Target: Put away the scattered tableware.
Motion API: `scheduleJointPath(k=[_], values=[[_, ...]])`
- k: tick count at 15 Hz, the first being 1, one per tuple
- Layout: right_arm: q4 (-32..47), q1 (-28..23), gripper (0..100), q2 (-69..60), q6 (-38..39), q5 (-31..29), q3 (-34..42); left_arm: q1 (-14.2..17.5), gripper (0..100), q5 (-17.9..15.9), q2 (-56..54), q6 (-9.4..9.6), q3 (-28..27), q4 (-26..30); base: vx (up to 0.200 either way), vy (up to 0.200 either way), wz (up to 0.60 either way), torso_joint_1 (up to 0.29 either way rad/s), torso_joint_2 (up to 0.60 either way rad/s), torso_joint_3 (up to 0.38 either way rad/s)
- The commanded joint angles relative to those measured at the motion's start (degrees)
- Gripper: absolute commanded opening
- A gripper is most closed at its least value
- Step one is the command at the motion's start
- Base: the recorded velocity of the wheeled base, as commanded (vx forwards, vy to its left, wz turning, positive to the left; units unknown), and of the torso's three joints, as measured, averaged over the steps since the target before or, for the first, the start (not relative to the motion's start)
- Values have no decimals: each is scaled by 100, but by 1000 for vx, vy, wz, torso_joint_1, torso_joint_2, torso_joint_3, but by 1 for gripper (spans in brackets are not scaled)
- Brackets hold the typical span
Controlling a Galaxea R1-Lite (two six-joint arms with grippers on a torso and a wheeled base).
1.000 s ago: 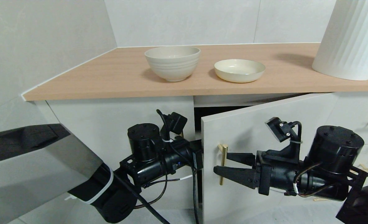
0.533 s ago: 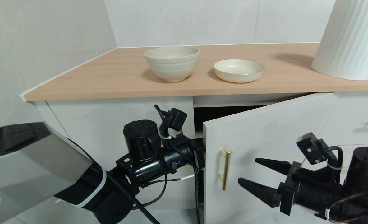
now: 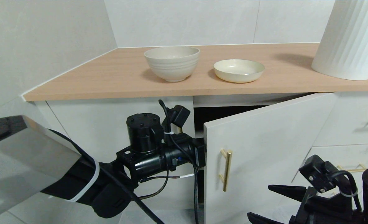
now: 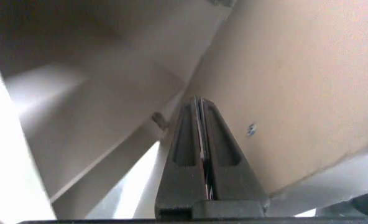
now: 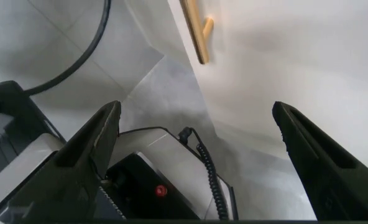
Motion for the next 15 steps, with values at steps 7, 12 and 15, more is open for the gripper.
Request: scheduleJointPath(k=[7,12,15], values=[[375,100,100,-253,-7,11,9,-121,0,-76,6,-3,52,-11,-86,0,0,2,2,0],[437,135,100,-270,-7,11,-8,-121,0,-76,190,5,0,-28,-120,0,0,3,0,2],[437,135,100,-270,-16,11,-8,-121,0,3,445,5,-123,-257,0,0,0,0,0,0]])
